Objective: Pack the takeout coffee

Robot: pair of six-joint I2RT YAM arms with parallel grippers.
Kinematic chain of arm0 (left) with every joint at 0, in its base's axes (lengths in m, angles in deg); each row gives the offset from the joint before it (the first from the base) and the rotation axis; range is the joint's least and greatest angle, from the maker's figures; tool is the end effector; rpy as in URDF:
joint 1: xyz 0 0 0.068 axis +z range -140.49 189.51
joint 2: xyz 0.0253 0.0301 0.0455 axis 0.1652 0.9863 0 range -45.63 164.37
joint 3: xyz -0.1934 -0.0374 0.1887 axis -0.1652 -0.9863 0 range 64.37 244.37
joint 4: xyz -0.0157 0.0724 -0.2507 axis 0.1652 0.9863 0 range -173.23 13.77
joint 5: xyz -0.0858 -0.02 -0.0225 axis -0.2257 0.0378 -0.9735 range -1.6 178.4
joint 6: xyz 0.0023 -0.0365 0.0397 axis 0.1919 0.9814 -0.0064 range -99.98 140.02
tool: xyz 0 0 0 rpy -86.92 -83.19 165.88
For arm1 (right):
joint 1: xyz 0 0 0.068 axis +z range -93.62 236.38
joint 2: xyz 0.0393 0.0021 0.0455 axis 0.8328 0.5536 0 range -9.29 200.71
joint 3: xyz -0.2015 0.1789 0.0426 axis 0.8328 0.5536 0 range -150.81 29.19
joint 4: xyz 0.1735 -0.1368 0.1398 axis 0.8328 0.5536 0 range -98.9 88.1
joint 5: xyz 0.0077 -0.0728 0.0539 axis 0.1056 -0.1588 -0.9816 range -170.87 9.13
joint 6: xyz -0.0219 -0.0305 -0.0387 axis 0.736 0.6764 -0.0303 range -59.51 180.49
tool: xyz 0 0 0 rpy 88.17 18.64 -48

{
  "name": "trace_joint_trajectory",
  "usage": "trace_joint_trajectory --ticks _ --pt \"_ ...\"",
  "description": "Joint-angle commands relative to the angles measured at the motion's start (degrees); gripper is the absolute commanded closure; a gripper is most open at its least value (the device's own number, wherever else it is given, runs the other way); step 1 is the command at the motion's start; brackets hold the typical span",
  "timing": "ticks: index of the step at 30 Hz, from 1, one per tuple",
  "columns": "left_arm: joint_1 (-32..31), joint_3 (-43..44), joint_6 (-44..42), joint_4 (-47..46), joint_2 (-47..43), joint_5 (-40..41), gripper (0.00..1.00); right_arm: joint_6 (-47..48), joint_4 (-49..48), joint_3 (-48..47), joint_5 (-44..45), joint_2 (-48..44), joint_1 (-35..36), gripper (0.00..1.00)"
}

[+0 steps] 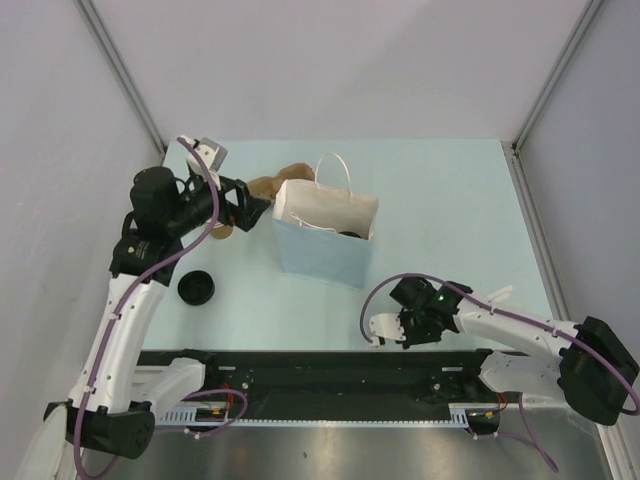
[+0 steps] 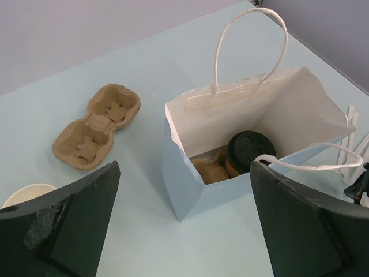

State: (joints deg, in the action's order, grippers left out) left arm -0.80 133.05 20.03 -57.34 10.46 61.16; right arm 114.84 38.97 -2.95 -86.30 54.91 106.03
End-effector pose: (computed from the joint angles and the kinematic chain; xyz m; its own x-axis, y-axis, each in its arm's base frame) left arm 0.1954 -0.0522 0.4201 -0.2264 0.0411 -0.9732 0.5974 0.7950 -0.1054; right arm 0.1034 0.1269 0.1642 0.2535 -0.9509 -0.1776 -0.9665 -0.2413 -0.0877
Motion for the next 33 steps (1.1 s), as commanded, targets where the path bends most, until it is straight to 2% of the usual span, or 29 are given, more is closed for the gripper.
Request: trace_joint_trajectory --ticks 1,10,18,21,24,25,27,28,33 --pt "0.5 0.7 0.2 -1.2 0.8 -1.4 0.0 -2.4 -0.3 -7.4 -1.6 -0.9 -0.9 1.0" --pt "0.5 2.2 0.5 -1.6 2.6 -2.5 0.0 -7.4 2.5 -20.2 -4.9 -1.6 -2.3 1.0" --pt "1.2 7.0 0.7 -1.3 4.5 -3.2 0.0 -21.2 2.6 -38.0 -8.8 -3.0 -4.1 1.0" --pt "1.4 10.2 -2.3 -1.6 5.0 -5.6 0.01 -27.3 1.5 -44.0 -7.6 -3.5 -6.3 1.0" --pt "1.4 13.2 -5.5 -3.3 5.9 -10.0 0.01 -32.2 -0.2 -53.4 -8.1 -2.0 -10.7 1.0" --pt "1.4 15.1 -6.1 -3.6 6.5 -12.6 0.02 -33.2 0.3 -59.5 -8.9 -1.2 -13.0 1.0" --pt "1.4 17.1 -7.4 -4.3 8.5 -16.0 0.04 -34.3 0.6 -65.5 -10.3 1.9 -18.2 1.0" --pt "1.3 19.1 -7.6 -4.8 9.2 -17.7 0.05 -34.4 -0.1 -71.4 -10.6 3.0 -19.2 1.0" --pt "-1.6 25.7 -8.5 -7.9 14.5 -21.8 0.11 -37.9 -5.3 -85.2 -13.9 9.5 -19.9 1.0"
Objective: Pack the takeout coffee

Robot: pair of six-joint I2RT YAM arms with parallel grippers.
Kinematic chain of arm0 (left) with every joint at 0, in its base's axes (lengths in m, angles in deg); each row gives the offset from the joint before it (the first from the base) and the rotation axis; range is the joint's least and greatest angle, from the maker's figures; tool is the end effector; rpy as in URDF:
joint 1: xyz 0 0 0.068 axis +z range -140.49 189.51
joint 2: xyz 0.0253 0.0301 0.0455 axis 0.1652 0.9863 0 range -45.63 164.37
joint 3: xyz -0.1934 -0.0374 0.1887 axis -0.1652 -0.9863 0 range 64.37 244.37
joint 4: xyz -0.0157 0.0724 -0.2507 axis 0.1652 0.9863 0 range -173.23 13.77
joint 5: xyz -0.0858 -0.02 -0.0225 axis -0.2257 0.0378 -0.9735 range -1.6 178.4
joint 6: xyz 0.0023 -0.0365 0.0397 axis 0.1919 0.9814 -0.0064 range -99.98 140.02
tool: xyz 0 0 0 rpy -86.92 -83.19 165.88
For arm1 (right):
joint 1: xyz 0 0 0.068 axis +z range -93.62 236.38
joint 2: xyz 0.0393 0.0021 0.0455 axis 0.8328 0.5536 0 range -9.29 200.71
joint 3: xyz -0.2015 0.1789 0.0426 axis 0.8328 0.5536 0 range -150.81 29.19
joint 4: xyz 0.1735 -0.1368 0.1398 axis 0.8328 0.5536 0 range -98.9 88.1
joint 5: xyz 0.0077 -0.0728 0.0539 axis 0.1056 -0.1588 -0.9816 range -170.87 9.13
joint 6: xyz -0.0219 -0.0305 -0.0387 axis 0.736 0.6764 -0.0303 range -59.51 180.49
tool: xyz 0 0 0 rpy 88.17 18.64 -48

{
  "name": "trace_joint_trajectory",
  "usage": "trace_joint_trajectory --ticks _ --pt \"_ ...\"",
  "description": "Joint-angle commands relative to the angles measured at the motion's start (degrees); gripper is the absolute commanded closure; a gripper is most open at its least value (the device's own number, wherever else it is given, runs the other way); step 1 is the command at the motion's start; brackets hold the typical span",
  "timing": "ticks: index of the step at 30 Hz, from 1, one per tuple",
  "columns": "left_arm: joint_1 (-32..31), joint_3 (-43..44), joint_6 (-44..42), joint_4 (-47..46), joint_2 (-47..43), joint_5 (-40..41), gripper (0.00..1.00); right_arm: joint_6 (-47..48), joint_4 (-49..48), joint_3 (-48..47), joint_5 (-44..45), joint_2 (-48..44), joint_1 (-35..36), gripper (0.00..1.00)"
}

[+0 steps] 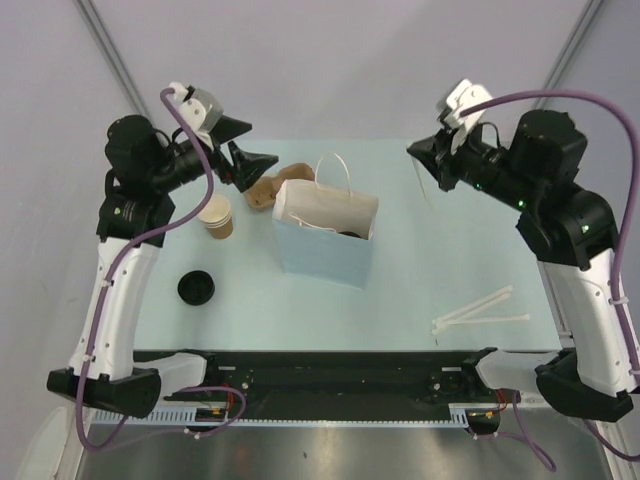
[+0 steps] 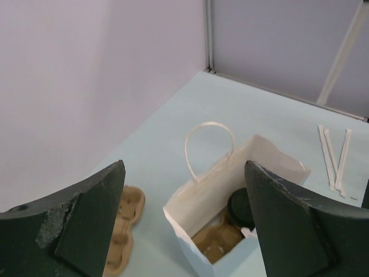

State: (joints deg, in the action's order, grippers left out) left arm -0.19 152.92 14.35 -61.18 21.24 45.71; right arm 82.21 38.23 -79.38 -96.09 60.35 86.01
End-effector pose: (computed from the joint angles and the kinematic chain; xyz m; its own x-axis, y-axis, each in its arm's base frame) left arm 0.2148 -0.0613 0.5018 0.0720 0.0614 -0.9955 0.7889 0.6072 0.0945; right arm 0.1590 0.1012 0.5462 0.1448 -0.3283 -0.9334 -0.6989 0.6338 -0.3314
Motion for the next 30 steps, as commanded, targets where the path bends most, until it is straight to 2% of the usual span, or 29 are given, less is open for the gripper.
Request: trace_joint_trajectory --ticks 1,7,10,13,23,26,29,30 --pt "-3.1 8.7 -3.2 -4.0 5.8 -6.4 0.12 -7.8 -6.4 -10.5 -4.6 6.3 0.1 1.0" --pt "-10.2 19.1 0.5 -5.5 12.2 -9.0 0.24 -16.7 -13.6 -21.9 -8.5 13.7 0.0 1.0" --pt "-14.9 20.6 3.6 -8.7 14.8 -8.9 0.35 -21.4 -17.1 -21.9 -12.2 15.5 0.4 1.0" --pt "-17.7 21.3 4.7 -10.1 15.7 -8.5 0.4 -24.1 -21.5 -18.9 -14.5 14.9 0.7 1.0" --pt "-20.0 20.3 12.0 -12.8 18.7 -9.2 0.51 -29.3 -27.2 -17.6 -17.3 16.1 1.4 1.0" --pt "-20.1 19.9 13.3 -13.6 19.3 -10.4 0.58 -29.9 -27.6 -17.5 -17.8 16.3 1.5 1.0" --pt "-20.1 19.6 14.3 -14.4 19.5 -11.5 0.69 -30.2 -28.0 -17.1 -18.0 16.4 1.4 1.0" --pt "-20.2 19.6 14.5 -14.6 19.6 -11.8 0.79 -30.2 -28.1 -17.0 -18.1 16.5 1.4 1.0"
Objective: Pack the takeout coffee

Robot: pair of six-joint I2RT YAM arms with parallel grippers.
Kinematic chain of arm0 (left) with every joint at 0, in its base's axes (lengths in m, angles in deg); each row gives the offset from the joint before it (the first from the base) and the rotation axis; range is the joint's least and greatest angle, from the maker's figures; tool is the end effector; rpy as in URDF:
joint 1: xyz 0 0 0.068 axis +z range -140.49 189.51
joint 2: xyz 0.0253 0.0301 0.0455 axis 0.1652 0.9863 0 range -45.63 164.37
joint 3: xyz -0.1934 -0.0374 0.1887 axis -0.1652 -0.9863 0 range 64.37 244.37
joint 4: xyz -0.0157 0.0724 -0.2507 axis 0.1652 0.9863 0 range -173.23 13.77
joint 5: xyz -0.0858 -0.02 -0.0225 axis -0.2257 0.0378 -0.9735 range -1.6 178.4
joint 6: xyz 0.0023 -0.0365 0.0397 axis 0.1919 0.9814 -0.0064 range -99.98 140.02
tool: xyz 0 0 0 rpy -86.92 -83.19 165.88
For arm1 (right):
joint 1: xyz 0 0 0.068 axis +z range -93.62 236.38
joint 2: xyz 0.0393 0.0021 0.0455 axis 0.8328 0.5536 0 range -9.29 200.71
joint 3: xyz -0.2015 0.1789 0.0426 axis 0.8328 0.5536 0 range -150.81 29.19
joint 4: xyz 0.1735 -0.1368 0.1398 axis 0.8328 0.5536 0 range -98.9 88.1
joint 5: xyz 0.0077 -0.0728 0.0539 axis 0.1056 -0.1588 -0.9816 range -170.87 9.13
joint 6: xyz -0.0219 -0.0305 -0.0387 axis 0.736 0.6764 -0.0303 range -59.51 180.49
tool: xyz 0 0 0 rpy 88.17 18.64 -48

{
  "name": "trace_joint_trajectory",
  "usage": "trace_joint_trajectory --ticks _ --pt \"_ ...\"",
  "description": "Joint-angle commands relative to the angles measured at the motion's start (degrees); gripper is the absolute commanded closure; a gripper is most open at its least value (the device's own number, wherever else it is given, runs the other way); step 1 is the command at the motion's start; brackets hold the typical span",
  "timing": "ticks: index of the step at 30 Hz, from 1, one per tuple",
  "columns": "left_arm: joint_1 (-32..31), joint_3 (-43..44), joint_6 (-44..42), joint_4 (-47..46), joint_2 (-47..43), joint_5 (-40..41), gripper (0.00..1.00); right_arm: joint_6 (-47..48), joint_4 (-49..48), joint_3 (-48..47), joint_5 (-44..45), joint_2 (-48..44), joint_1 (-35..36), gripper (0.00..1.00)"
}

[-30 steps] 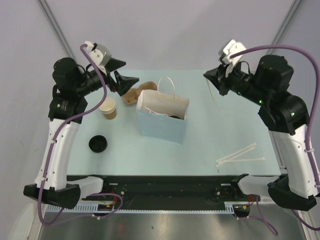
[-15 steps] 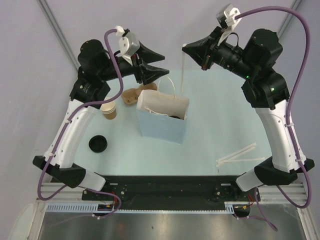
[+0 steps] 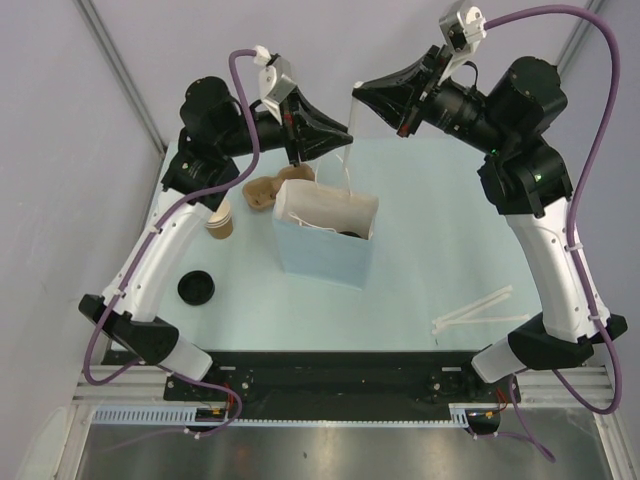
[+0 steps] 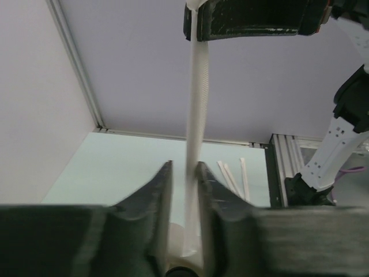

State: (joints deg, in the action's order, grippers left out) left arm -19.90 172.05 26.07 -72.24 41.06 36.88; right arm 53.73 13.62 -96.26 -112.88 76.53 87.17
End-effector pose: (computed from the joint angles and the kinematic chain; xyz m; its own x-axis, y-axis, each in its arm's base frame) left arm 0.2535 -0.1750 0.5374 0.0475 -0.1020 -0.9936 0.9876 0.1536 0.0315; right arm 0.2058 0.1445 0.6099 0.1485 0.2048 -0.9675 -0.8930 0.4481 -0.0423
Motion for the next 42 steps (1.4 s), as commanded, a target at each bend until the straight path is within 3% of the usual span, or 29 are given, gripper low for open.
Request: trace_joint_trajectory --ticks 1,2,5,6,8,9,12,14,21,30,42 --pt "-0.4 0.4 2.8 -3.5 0.0 -3.3 0.83 -1.7 -3.5 0.1 -1.3 0.3 0.2 1.0" --pt "-0.5 0.4 2.7 -3.3 0.0 -3.4 0.92 -1.7 -3.4 0.3 -1.1 0.2 0.2 1.0" --pt "-0.4 -0.3 1.3 -1.6 -0.4 -3.3 1.0 -1.1 -2.9 1.3 -0.4 -0.2 -0.1 0.98" --pt "-0.3 -0.4 -0.1 -0.6 -0.6 -3.2 1.0 -1.0 -2.7 1.7 0.0 -0.7 -0.3 0.79" --pt "-0.2 -1.8 -1.5 1.8 -1.0 -3.0 1.0 -0.7 -2.2 3.2 0.7 -1.3 -0.9 0.55" --pt "0.2 -2.5 -2.5 2.5 -1.2 -2.9 1.0 -0.5 -2.0 3.6 1.1 -1.6 -1.2 0.37" --pt "1.4 -3.5 -5.8 5.7 -1.3 -2.6 1.0 -0.3 -1.3 5.9 2.3 -3.4 -2.9 0.12" --pt "2.1 -3.2 -8.2 9.5 -0.6 -2.3 1.0 0.0 -0.7 7.2 3.1 -4.7 -3.6 0.02" --pt "3.7 -2.6 -22.4 22.5 1.5 -1.5 1.0 0.0 -0.3 12.6 3.8 -8.6 -7.9 0.0" --pt "3.9 -8.8 -26.1 22.9 2.5 0.0 1.0 -0.4 0.0 16.4 3.4 -10.9 -10.8 0.0" --pt "3.9 -8.1 -39.5 35.2 7.3 2.7 1.0 -0.1 -0.2 20.7 3.1 -13.3 -12.4 0.0"
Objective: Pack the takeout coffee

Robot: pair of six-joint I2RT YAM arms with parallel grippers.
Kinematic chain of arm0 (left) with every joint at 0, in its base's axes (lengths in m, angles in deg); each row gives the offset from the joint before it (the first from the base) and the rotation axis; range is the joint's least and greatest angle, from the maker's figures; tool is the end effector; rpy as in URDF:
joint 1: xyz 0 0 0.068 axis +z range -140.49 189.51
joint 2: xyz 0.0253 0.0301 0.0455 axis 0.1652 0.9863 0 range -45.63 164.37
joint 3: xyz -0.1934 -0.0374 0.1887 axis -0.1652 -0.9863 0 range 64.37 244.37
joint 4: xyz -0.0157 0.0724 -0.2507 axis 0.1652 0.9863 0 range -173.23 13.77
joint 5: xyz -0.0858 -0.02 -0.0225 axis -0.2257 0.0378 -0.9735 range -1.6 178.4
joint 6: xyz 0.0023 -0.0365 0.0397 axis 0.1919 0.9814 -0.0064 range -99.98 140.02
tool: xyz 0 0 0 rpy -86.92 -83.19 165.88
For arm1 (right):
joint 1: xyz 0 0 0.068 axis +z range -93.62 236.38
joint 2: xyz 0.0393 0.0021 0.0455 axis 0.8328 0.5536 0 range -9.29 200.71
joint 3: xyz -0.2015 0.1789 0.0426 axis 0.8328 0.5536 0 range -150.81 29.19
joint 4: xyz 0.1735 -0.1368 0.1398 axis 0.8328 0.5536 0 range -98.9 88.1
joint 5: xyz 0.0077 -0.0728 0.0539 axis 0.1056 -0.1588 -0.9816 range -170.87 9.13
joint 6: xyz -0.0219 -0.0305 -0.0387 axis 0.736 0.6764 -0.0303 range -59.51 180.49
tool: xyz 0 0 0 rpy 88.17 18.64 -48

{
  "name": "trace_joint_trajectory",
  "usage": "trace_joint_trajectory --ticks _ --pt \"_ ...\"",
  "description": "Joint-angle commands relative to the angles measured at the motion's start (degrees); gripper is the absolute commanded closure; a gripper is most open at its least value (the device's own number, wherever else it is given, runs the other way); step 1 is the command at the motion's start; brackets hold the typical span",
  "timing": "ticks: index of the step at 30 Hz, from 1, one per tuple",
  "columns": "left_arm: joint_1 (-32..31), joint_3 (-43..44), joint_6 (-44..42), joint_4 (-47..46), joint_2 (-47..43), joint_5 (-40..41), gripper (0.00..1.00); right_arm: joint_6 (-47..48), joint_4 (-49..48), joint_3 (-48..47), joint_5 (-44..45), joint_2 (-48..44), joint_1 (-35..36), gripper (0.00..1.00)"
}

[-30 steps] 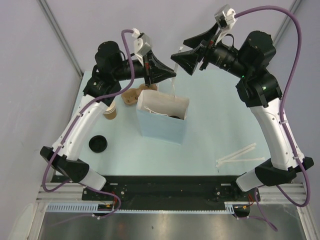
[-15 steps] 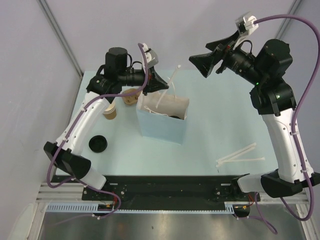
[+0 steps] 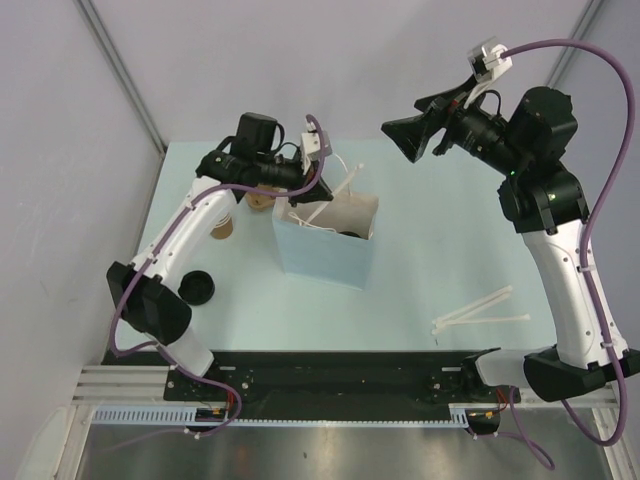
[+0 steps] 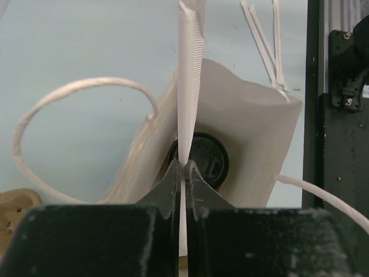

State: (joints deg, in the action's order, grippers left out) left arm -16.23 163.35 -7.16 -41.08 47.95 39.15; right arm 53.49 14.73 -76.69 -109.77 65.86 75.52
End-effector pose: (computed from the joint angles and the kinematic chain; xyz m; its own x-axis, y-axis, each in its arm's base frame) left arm 0.3059 -0.1775 0.4015 -0.1001 0.3793 -0.9198 0.9848 0.1698 -0.0372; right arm 0.2179 0.0938 0.5584 0.0256 0.1219 -0.9922 -0.7488 0.6599 0.0618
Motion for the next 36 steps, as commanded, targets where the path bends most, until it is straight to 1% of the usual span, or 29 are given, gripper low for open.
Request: trace_joint_trajectory --ticks 1,7,11,18,20,24,26,27,30,34,36 --pt "0.2 0.3 -6.8 4.5 0.5 0.6 1.0 0.1 -1.4 1.5 0.0 -2.6 -0.9 0.0" --pt "0.2 -0.1 -10.9 7.6 1.8 3.5 1.0 0.1 -1.7 3.2 -0.4 -3.5 -1.6 0.0" --pt "0.2 0.9 -13.1 10.1 3.2 3.7 1.0 -0.1 -1.8 4.0 -0.9 -3.6 -2.0 0.0" --pt "-0.8 0.3 -13.9 11.0 3.7 6.4 0.98 -0.4 -2.2 5.1 -1.7 -3.7 -2.7 0.0" --pt "-1.1 0.3 -14.0 11.4 3.8 7.1 0.96 -0.2 -2.2 5.3 -1.9 -3.7 -3.0 0.0" --pt "-1.4 0.4 -14.2 11.3 2.9 8.6 0.8 0.0 -2.1 5.8 -2.5 -3.7 -3.2 0.0" --pt "-1.4 0.8 -14.0 11.4 2.4 8.9 0.76 0.1 -2.1 6.0 -2.7 -3.8 -3.3 0.0" --pt "-1.4 1.7 -13.7 11.6 2.4 8.9 0.72 0.1 -2.1 6.0 -2.8 -3.9 -3.6 0.0" --pt "-1.5 4.7 -12.8 13.1 2.5 8.7 0.65 0.1 -1.9 6.2 -3.3 -3.8 -3.8 0.0" --pt "-1.5 8.9 -11.4 13.9 2.0 8.7 0.61 0.1 -1.9 6.7 -3.7 -3.8 -3.9 0.0" --pt "-1.6 11.7 -10.2 14.2 1.7 8.5 0.58 0.3 -1.8 6.8 -3.9 -3.7 -4.0 0.0"
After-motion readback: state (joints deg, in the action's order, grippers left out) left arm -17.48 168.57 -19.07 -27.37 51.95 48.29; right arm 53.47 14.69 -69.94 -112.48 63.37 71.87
